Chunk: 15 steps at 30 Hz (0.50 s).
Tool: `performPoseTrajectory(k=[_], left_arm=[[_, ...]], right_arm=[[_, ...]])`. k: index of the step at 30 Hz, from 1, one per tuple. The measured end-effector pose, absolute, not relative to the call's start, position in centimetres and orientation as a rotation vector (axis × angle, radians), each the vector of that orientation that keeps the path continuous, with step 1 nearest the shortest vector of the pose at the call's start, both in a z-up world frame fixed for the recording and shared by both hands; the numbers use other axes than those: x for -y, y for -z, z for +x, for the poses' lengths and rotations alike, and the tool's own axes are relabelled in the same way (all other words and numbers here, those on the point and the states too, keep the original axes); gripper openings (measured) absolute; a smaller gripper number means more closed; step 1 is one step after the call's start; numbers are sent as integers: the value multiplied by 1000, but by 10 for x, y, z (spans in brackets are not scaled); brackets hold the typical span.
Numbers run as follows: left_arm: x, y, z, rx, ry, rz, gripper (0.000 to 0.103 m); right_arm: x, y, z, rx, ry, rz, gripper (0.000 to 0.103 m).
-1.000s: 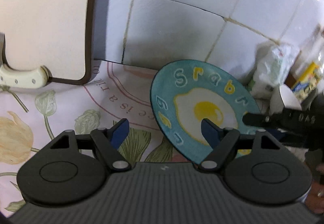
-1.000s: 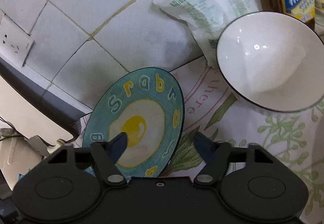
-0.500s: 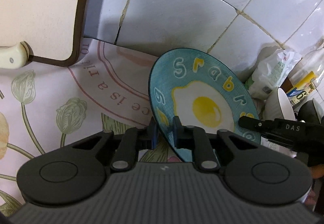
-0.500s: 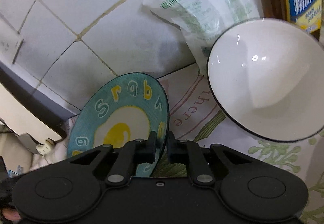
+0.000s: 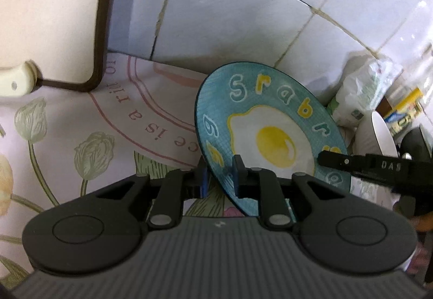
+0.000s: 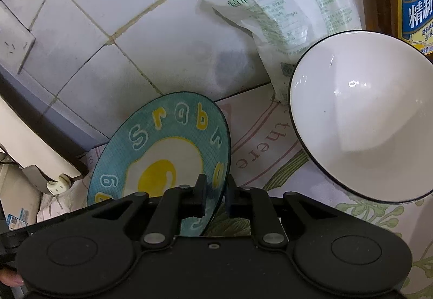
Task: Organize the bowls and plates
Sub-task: 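Lift the blue plate with both grippers and carry it over the plate stack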
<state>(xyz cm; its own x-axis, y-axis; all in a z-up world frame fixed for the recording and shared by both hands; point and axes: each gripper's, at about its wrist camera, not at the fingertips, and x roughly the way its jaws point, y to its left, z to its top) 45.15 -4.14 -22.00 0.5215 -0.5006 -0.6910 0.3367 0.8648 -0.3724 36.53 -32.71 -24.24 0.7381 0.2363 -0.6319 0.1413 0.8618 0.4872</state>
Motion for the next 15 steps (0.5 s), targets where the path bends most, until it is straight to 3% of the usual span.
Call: performPoseTrajectory(k=[8,15], left_arm=[[46,202,434,-841,465,-152,18],[33,153,384,-812,457,-132,18]], right_arm=[[320,227,358,-724,-109,466,19],[305,188,310,-677,-155,426,20]])
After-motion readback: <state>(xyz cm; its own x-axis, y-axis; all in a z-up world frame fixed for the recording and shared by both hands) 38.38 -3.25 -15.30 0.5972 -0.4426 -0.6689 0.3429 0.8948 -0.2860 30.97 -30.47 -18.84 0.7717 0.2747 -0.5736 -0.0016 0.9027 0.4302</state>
